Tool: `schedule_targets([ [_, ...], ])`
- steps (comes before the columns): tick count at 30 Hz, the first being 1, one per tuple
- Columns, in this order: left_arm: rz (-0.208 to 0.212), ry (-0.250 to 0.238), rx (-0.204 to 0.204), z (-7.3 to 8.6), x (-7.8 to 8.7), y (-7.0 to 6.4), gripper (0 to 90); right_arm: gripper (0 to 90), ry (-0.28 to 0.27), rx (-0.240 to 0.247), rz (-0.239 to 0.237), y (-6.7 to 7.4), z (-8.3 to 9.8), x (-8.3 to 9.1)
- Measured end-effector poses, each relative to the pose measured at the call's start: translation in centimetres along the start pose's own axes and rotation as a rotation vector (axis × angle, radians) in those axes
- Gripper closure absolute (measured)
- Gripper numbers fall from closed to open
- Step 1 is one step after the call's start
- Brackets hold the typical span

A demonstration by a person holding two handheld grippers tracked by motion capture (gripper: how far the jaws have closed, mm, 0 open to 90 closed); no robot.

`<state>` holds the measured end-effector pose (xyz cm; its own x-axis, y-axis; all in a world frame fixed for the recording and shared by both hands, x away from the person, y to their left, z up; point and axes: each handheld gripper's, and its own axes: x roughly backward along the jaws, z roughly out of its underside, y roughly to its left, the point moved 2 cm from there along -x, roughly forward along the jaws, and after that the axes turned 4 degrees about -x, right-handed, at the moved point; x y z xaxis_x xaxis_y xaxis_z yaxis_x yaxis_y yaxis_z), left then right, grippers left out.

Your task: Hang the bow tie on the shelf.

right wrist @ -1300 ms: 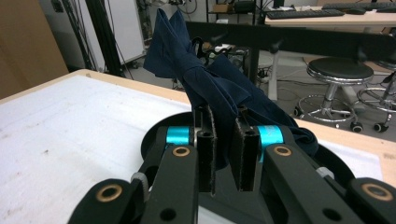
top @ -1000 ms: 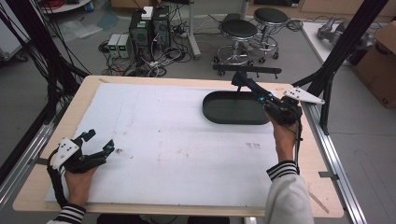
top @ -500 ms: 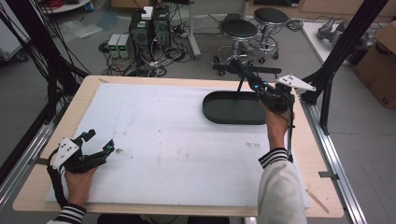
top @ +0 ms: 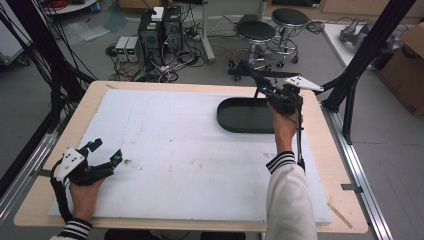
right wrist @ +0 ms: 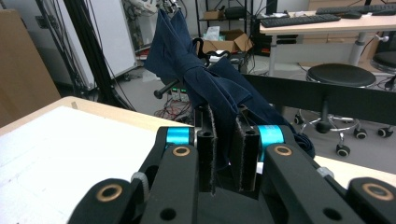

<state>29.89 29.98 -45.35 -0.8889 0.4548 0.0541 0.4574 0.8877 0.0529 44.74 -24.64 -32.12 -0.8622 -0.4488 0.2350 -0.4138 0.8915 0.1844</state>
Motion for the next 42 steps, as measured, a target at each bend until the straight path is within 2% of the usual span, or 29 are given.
schedule_targets([
  [16, -0.002, 0.001, 0.002, 0.0, 0.0, 0.0, 15.5, 82.2, 0.044, -0.047, 0.004, 0.6, 1.2, -2.0],
  [33, -0.003, 0.000, 0.001, 0.0, 0.0, 0.0, 15.5, 83.0, 0.099, -0.112, 0.023, 0.1, 2.3, -3.2],
  [42, -0.003, 0.000, 0.003, 0.0, 0.0, 0.0, 15.6, 83.9, 0.151, -0.122, 0.033, -0.2, 3.2, -4.1],
])
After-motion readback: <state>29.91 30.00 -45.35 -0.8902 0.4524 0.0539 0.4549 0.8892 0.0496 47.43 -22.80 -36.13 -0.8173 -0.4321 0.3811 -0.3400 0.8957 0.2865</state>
